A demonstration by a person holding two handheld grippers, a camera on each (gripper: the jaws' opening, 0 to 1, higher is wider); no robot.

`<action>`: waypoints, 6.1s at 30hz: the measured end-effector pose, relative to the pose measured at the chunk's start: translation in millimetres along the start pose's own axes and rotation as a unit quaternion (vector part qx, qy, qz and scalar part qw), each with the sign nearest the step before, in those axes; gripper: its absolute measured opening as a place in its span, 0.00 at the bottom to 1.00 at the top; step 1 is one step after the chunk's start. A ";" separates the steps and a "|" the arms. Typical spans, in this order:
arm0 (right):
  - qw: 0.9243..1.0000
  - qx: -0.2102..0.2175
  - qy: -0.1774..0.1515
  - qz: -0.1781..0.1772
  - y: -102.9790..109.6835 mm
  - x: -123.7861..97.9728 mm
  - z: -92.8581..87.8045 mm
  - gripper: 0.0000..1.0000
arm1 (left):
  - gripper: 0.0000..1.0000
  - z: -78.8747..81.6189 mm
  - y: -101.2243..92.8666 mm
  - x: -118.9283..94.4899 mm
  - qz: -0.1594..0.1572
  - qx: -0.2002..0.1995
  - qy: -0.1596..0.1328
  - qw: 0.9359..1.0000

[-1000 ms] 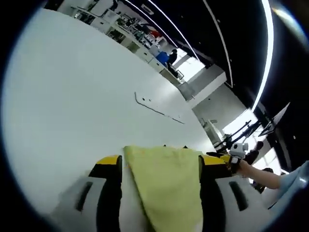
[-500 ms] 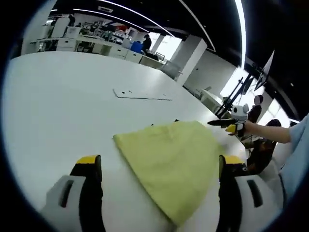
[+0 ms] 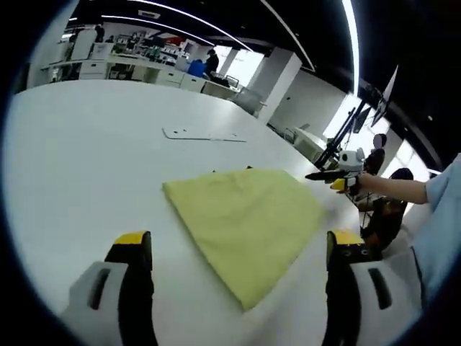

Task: Fold the garment on the visible template until the final outline fits inside the template.

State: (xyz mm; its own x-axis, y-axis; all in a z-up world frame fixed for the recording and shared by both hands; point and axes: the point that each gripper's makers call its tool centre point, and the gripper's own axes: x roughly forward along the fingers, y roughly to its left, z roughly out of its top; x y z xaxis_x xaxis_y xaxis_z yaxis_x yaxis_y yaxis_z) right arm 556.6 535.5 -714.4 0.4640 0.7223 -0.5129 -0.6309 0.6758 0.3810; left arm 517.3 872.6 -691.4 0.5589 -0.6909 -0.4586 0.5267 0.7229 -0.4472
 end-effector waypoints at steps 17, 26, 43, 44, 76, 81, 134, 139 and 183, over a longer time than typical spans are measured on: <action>1.000 0.001 0.010 0.003 20.9 -28.6 -41.8 0.73 | 0.77 -45.4 -12.5 -27.8 0.007 0.000 0.007 1.000; 1.000 0.011 0.012 0.002 21.4 -34.5 -59.0 0.59 | 0.62 -64.5 -15.0 -23.5 0.007 0.003 0.019 1.000; 0.999 -0.026 0.024 0.003 29.6 -25.9 -74.4 0.29 | 0.36 -86.4 -12.2 -10.8 0.021 0.005 0.023 1.000; 0.999 -0.026 0.024 0.005 31.1 -24.8 -75.1 0.28 | 0.34 -87.7 -11.6 -9.8 0.022 0.005 0.024 0.999; 0.998 -0.051 0.038 -0.007 17.8 -18.6 -80.7 0.00 | 0.04 -87.9 -8.7 -0.3 0.024 0.106 0.050 0.993; 0.998 -0.047 0.036 -0.006 19.1 -18.6 -80.3 0.00 | 0.01 -88.4 -8.1 -2.8 0.025 0.094 0.050 0.994; 1.000 -0.002 0.029 0.000 41.2 -41.3 -102.7 0.00 | 0.00 -121.7 -31.4 -34.1 0.029 0.036 0.039 0.998; 1.000 -0.006 0.030 0.005 51.8 -45.8 -111.3 0.00 | 0.00 -128.2 -38.5 -43.3 0.033 0.027 0.035 0.998; 0.996 0.010 -0.067 -0.060 100.7 -103.9 -120.0 1.00 | 0.98 -119.2 -40.9 -84.9 0.090 -0.008 -0.070 0.993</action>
State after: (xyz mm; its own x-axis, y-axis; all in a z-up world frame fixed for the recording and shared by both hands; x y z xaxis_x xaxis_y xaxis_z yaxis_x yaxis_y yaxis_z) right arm 370.3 510.9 -715.1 0.6144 0.6486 -0.4494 -0.5546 0.7601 0.3387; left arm 371.9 900.7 -725.7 0.7272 -0.5411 -0.4223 0.3998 0.8340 -0.3802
